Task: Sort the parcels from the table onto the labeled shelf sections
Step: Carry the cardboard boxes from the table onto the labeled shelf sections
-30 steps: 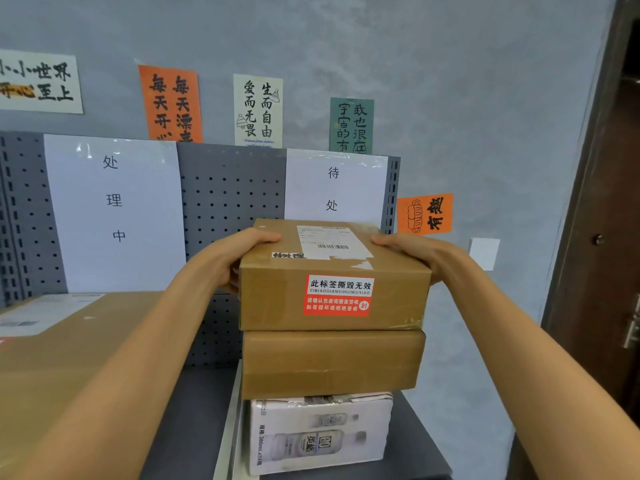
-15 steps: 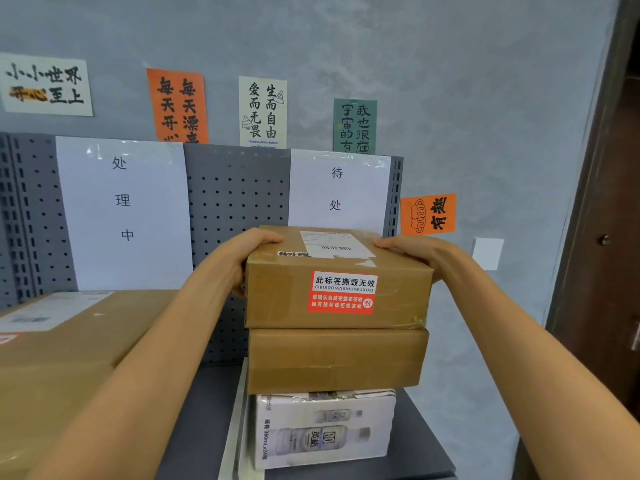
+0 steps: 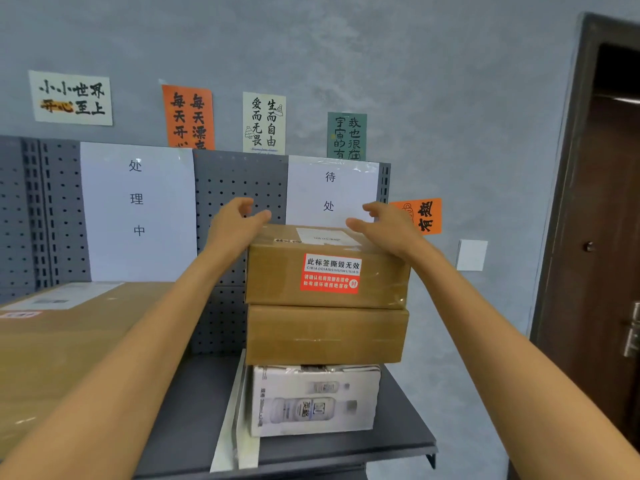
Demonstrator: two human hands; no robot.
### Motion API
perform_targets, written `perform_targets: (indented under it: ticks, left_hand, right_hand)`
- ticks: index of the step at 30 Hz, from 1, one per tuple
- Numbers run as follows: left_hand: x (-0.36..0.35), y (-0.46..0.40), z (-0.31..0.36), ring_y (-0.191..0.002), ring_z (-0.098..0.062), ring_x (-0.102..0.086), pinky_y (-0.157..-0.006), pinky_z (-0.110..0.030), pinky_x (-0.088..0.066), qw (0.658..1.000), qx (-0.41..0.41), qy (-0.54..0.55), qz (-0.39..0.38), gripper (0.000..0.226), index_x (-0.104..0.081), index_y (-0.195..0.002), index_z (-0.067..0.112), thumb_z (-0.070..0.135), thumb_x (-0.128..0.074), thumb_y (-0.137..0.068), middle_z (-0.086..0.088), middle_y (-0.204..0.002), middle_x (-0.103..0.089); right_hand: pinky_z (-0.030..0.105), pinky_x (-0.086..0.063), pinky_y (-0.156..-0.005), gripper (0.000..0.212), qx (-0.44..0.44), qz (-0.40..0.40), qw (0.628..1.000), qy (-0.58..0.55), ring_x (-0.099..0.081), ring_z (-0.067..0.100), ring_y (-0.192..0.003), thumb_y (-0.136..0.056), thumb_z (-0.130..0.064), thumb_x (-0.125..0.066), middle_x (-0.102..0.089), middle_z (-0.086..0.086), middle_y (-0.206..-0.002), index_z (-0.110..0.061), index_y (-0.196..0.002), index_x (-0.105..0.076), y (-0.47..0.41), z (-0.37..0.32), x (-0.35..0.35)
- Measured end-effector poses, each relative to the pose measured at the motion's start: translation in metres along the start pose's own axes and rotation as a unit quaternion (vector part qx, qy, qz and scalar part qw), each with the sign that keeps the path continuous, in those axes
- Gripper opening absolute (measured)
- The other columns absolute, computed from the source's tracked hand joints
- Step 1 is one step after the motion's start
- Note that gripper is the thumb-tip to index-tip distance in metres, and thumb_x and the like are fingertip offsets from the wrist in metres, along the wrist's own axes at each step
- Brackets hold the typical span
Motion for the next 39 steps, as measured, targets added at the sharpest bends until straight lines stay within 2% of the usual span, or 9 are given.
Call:
perform_targets:
  ticks: [3,7,13,18,25,29,31,39]
  left_hand:
    - [0.012,0.023,0.007,-0.126,-0.019,-0.048,-0.097,-0.03,-0.038,0.997,-0.065,-0.048,0.017,0.052,-0.047,-0.139,0.019,0.039,-0.059,-0.093,0.001,-0.14,-0.052]
    - [0.025,0.066,0.01,-0.135,-0.018,-0.04,-0.107,-0.038,-0.036,0.978,-0.139,-0.15,0.031,0.058,-0.043,-0.143,0.021,0.047,-0.057,-0.092,0.002,-0.145,-0.046]
    - [0.054,0.122,0.003,-0.136,-0.022,-0.036,-0.105,-0.038,-0.035,0.926,-0.194,-0.321,0.041,0.066,-0.04,-0.144,0.016,0.047,-0.06,-0.089,-0.003,-0.147,-0.043]
    - [0.093,0.153,-0.011,-0.135,-0.027,-0.038,-0.109,-0.04,-0.033,0.886,-0.208,-0.413,0.028,0.069,-0.042,-0.143,0.009,0.045,-0.063,-0.088,-0.01,-0.145,-0.045]
    - [0.165,0.191,-0.031,-0.133,-0.034,-0.04,-0.109,-0.046,-0.035,0.847,-0.182,-0.499,0.019,0.068,-0.041,-0.142,0.005,0.037,-0.066,-0.087,-0.017,-0.144,-0.045]
    - [0.231,0.231,-0.055,-0.126,-0.037,-0.047,-0.101,-0.047,-0.042,0.837,-0.155,-0.525,0.015,0.063,-0.048,-0.136,0.001,0.029,-0.069,-0.084,-0.019,-0.137,-0.051]
    - [0.273,0.257,-0.074,-0.12,-0.038,-0.051,-0.099,-0.046,-0.043,0.828,-0.129,-0.546,0.004,0.062,-0.051,-0.133,-0.001,0.027,-0.072,-0.082,-0.02,-0.132,-0.055]
    - [0.448,0.37,-0.134,-0.123,-0.04,-0.049,-0.103,-0.048,-0.04,0.779,0.008,-0.626,-0.02,0.072,-0.048,-0.136,-0.003,0.03,-0.077,-0.079,-0.023,-0.135,-0.052]
  right_hand:
    - [0.041,-0.036,-0.107,0.064,0.049,0.032,0.998,-0.012,-0.041,0.023,-0.136,-0.092,-0.048,-0.057,-0.044,0.002,-0.148,-0.018,-0.146,-0.04,0.028,-0.009,-0.003]
    - [0.047,-0.036,-0.107,0.067,0.085,0.046,0.995,0.006,-0.036,0.021,-0.139,-0.09,-0.052,-0.057,-0.041,0.0,-0.15,-0.023,-0.147,-0.037,0.063,-0.017,-0.015]
    - [0.039,-0.03,-0.112,0.068,0.165,0.074,0.98,0.084,-0.035,0.023,-0.138,-0.091,-0.049,-0.057,-0.04,0.004,-0.15,-0.018,-0.148,-0.036,0.104,-0.032,-0.034]
    - [0.04,-0.028,-0.113,0.067,0.203,0.072,0.969,0.121,-0.032,0.024,-0.14,-0.091,-0.048,-0.057,-0.036,0.004,-0.152,-0.017,-0.147,-0.035,0.135,-0.06,-0.053]
    - [0.036,-0.03,-0.111,0.075,0.25,0.027,0.959,0.13,-0.033,0.025,-0.138,-0.091,-0.046,-0.058,-0.036,0.006,-0.152,-0.013,-0.151,-0.029,0.181,-0.116,-0.098]
    - [0.036,-0.031,-0.109,0.078,0.276,-0.017,0.951,0.139,-0.034,0.027,-0.136,-0.089,-0.046,-0.06,-0.035,0.009,-0.15,-0.01,-0.15,-0.026,0.218,-0.164,-0.136]
    - [0.036,-0.031,-0.108,0.076,0.283,-0.041,0.949,0.137,-0.035,0.028,-0.133,-0.088,-0.046,-0.061,-0.037,0.011,-0.148,-0.008,-0.147,-0.03,0.24,-0.195,-0.16]
    - [0.036,-0.024,-0.114,0.079,0.36,-0.128,0.92,0.084,-0.028,0.027,-0.14,-0.09,-0.043,-0.059,-0.028,0.011,-0.154,-0.011,-0.152,-0.022,0.343,-0.339,-0.259]
Point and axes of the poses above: each hand's wrist, its own y-axis away from the middle knuckle, its own x-axis out of the back of the hand, z = x × y, the point moved 2 cm from there along -y, towards the middle knuckle
